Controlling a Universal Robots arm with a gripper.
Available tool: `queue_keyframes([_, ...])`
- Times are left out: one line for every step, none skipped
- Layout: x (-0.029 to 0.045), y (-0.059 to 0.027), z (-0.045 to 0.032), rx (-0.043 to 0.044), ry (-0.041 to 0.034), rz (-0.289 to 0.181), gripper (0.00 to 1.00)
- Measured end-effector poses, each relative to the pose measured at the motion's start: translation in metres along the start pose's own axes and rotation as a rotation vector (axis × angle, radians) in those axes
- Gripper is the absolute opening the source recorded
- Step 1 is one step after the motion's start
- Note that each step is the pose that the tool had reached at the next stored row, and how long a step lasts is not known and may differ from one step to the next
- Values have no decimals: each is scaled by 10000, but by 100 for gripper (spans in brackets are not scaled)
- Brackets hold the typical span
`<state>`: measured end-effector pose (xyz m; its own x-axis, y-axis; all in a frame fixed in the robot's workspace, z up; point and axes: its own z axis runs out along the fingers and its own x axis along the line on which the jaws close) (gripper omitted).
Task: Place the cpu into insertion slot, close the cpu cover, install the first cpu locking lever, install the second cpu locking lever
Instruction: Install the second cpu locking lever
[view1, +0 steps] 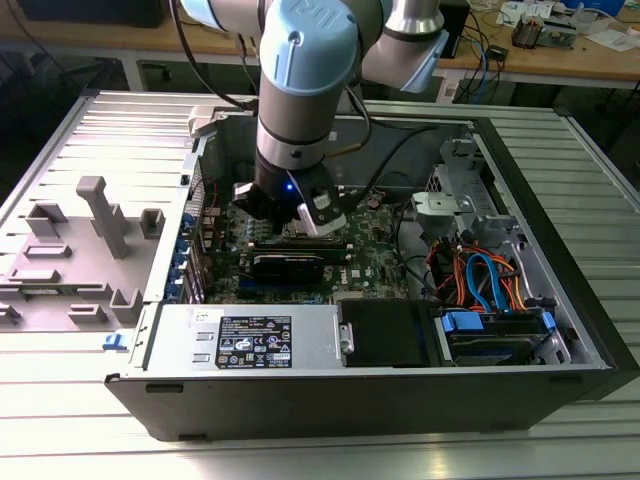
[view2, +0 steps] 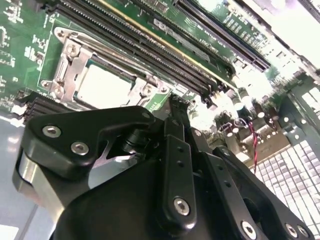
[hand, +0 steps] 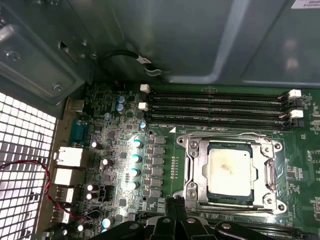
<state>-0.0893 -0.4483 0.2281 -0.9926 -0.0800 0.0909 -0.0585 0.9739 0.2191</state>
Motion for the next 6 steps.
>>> queue_keyframes([0,0,0,-1,-1,0,11])
queue_keyframes([0,0,-2,1,1,0,11])
queue_keyframes([1,1,-7,2,1,0,11])
queue_keyframes([1,2,-11,2,1,0,11])
queue_keyframes([1,2,-11,2,1,0,11])
queue_keyframes([1,2,-11,1,1,0,11])
